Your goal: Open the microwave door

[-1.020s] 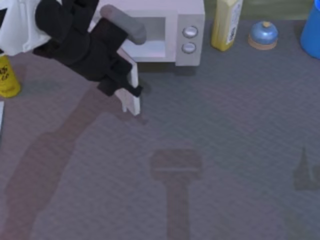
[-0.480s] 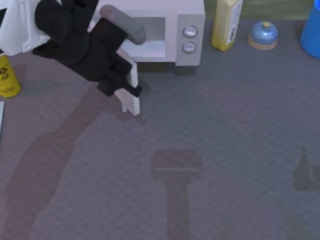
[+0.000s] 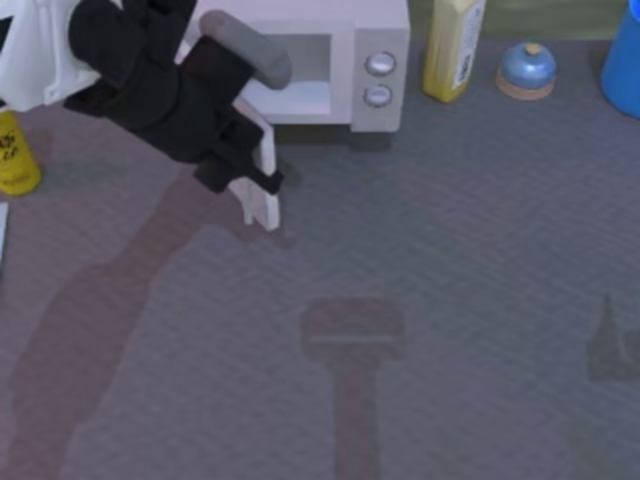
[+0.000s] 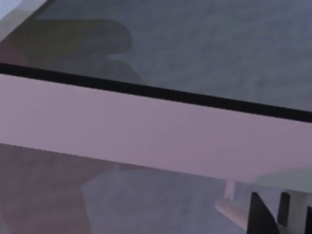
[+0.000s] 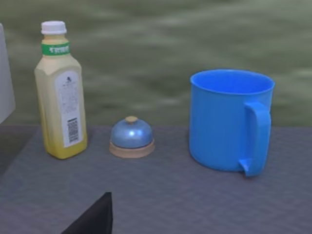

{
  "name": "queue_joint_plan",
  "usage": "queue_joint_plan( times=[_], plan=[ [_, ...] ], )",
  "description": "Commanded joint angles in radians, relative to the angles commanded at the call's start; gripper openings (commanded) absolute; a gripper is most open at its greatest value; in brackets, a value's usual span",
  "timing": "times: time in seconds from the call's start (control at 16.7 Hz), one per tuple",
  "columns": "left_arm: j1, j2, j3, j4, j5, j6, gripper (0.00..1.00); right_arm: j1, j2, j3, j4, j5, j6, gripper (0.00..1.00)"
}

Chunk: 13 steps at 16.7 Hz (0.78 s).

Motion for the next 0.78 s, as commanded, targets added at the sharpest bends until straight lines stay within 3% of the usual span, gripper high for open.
queue_joint_plan(
  times=[0.42, 0.78],
  plan=[
    [0.065, -0.029, -0.024, -0.033, 0.074, 0.158, 0.0, 0.0, 0.0, 0.0, 0.0, 0.0, 0.0, 1.0],
    [0.072, -0.03, -0.028, -0.038, 0.081, 0.173, 0.0, 0.0, 0.0, 0.0, 0.0, 0.0, 0.0, 1.0]
  ],
)
